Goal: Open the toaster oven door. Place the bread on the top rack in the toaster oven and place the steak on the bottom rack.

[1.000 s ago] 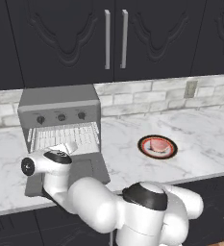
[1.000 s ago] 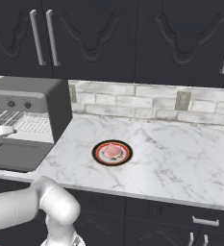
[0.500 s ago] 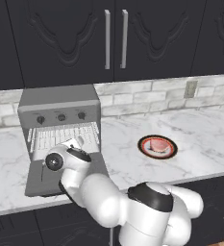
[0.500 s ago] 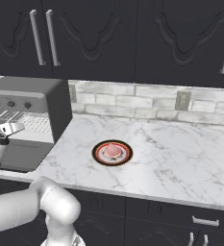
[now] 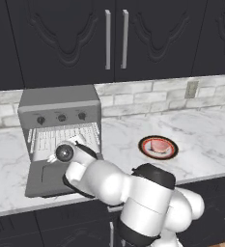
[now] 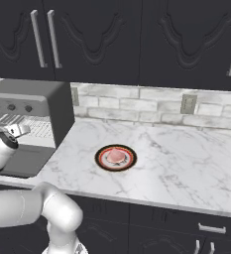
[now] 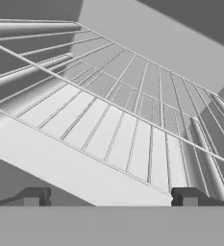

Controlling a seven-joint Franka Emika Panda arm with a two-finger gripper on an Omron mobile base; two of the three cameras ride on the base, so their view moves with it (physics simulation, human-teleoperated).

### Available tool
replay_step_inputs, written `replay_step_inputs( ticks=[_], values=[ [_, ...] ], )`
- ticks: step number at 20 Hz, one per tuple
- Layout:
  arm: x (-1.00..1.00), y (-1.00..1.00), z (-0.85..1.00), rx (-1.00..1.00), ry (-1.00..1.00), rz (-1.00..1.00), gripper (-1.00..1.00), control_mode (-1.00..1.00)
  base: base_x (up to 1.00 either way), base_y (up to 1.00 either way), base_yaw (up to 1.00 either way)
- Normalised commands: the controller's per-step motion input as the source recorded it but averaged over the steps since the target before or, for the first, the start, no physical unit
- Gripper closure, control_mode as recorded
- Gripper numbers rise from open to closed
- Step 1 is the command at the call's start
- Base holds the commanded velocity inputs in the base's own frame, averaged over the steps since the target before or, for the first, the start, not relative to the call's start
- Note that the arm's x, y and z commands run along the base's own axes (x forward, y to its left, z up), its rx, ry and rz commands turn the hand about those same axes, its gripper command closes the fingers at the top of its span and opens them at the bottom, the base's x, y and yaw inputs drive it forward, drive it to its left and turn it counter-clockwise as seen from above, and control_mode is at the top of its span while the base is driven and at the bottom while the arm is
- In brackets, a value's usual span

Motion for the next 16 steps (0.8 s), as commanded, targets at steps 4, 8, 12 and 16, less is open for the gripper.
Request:
replay_step_inputs(
  ticks=[4, 8, 12, 16],
  values=[
    [0.08, 0.17, -0.01, 0.0, 0.02, 0.0, -1.0, -1.0, 0.0, 0.0, 0.0],
    [0.06, 0.14, -0.1, 0.0, -0.01, 0.0, -1.0, -1.0, 0.0, 0.0, 0.0],
    [0.15, 0.12, -0.12, 0.0, 0.0, 0.0, -1.0, -1.0, 0.0, 0.0, 0.0],
    [0.26, 0.04, -0.07, 0.02, 0.0, 0.0, -1.0, -1.0, 0.0, 0.0, 0.0]
  ],
)
